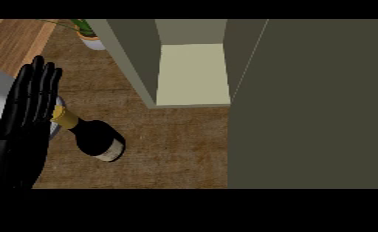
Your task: Pick up the wine, place it into the cabinet and close the cabinet
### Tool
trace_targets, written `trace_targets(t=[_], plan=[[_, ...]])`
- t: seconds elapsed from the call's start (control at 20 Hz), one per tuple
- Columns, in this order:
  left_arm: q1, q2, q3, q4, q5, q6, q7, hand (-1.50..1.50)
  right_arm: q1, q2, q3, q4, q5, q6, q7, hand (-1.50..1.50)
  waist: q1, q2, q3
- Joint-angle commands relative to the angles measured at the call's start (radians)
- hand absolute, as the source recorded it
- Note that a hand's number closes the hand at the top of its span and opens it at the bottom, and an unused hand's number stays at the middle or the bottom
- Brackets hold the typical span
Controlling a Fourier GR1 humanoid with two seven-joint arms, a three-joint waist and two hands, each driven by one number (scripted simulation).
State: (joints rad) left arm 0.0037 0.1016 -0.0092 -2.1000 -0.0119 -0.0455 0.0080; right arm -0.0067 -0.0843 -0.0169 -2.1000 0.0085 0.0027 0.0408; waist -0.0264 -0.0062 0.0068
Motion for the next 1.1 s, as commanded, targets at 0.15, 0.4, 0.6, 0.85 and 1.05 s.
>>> trace_targets(t=[0.15,0.4,0.6,0.85,1.05], plan=[[-0.233,0.023,0.000,0.122,0.139,-0.072,0.171,-1.50,0.130,0.026,0.043,-0.140,-0.006,0.014,-0.007,-1.50,0.004,0.005,-0.006],[-0.242,-0.048,-0.063,0.166,0.289,-0.062,0.397,-1.50,0.154,-0.021,0.212,-0.181,-0.121,0.181,0.088,-1.50,0.007,0.000,-0.006],[-0.283,-0.052,-0.069,0.027,0.330,0.030,0.601,-1.50,0.290,-0.038,0.243,-0.321,-0.170,0.201,0.138,-1.50,0.015,-0.003,-0.006],[-0.367,-0.059,-0.064,-0.009,0.337,0.080,0.677,-1.50,0.268,-0.052,0.253,-0.496,-0.172,0.153,0.310,-1.50,0.021,0.004,-0.007],[-0.455,-0.093,-0.153,-0.111,0.204,0.239,0.846,-1.50,0.336,-0.028,0.324,-0.489,-0.125,0.160,0.254,-1.50,0.019,0.002,-0.006]])
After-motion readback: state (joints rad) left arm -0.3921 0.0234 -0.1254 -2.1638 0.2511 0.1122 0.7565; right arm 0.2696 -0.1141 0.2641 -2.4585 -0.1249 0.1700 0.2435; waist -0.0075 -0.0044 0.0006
